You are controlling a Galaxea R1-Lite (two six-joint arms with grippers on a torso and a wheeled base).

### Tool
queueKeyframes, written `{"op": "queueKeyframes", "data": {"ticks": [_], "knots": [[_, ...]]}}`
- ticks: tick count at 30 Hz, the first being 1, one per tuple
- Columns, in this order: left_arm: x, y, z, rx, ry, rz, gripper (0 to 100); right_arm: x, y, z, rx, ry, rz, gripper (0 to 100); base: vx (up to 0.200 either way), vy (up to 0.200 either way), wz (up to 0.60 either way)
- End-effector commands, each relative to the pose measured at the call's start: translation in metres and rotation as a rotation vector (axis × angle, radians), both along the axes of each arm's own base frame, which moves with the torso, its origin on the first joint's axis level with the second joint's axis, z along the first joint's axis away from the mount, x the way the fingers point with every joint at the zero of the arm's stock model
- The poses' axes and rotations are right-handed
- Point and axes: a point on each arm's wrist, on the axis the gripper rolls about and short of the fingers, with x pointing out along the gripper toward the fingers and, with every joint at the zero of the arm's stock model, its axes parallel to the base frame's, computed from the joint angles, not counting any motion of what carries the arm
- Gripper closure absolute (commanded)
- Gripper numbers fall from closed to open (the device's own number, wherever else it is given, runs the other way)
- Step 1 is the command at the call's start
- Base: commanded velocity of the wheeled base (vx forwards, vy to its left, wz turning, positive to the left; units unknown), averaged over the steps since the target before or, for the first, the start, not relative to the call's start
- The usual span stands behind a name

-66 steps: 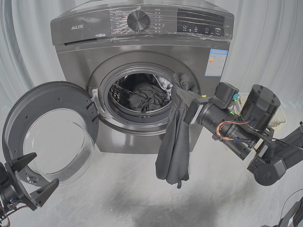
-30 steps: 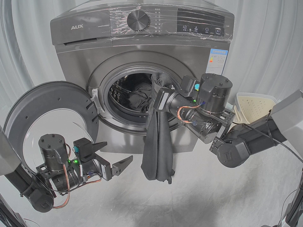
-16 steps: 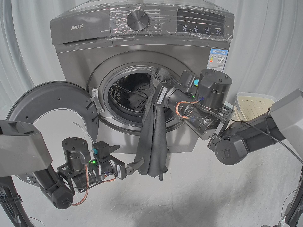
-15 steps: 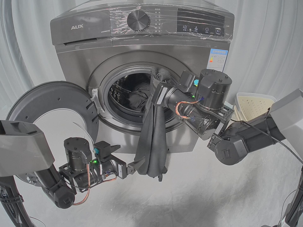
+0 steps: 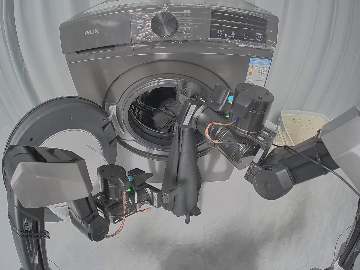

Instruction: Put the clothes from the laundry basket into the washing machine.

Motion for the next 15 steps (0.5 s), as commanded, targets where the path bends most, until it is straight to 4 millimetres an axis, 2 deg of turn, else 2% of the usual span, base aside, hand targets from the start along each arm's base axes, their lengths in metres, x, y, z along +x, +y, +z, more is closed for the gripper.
{"op": "queueKeyframes", "data": {"ticks": [1, 15], "knots": [[0.011, -0.001, -0.015, 0.011, 0.018, 0.012, 0, -0.004, 0.003, 0.001, 0.008, -0.001, 0.009, 100, 0.000, 0.000, 0.00], [0.045, -0.004, -0.044, 0.009, 0.015, 0.041, 0, -0.012, 0.010, 0.001, 0.018, -0.009, 0.036, 100, 0.000, 0.000, 0.00]]}}
